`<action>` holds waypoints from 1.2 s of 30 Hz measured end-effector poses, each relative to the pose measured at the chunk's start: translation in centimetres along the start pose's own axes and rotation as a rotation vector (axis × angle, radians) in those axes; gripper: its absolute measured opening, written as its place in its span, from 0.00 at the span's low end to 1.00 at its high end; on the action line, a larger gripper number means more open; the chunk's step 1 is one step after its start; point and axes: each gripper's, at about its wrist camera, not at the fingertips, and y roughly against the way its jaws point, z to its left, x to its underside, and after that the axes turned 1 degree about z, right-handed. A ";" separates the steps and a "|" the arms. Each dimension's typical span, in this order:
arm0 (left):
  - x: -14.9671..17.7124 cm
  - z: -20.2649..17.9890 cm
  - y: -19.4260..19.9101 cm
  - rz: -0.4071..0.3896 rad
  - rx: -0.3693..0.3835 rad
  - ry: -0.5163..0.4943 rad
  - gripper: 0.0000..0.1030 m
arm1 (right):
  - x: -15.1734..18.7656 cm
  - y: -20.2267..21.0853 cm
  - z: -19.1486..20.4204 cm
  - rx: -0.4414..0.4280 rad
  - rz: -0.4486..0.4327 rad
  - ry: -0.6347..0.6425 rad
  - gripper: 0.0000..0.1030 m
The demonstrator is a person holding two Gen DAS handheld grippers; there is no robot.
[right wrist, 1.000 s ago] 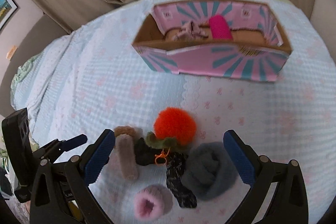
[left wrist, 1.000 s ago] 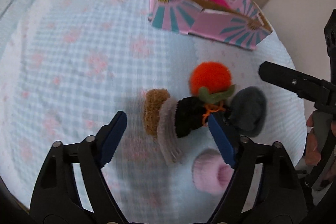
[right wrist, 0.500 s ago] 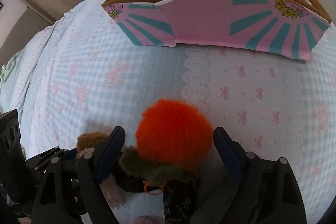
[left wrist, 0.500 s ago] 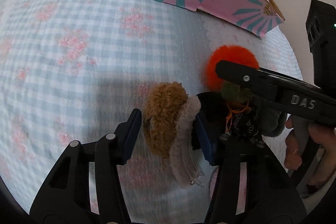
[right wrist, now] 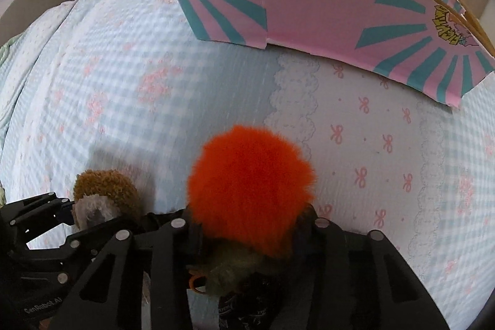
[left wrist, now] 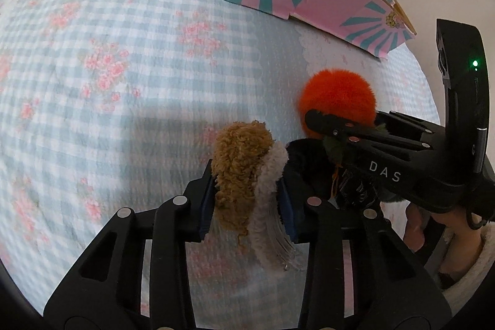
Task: Organize soft objects
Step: 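Grasp the brown fuzzy clip with the left tool while the right tool grasps the orange pompom, then carry the brown clip and orange pompom into the box and release both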
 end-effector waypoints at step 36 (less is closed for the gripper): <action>-6.0 -12.7 18.6 -0.270 -0.081 0.067 0.32 | -2.4 22.8 -4.6 -0.124 -0.237 -0.038 0.34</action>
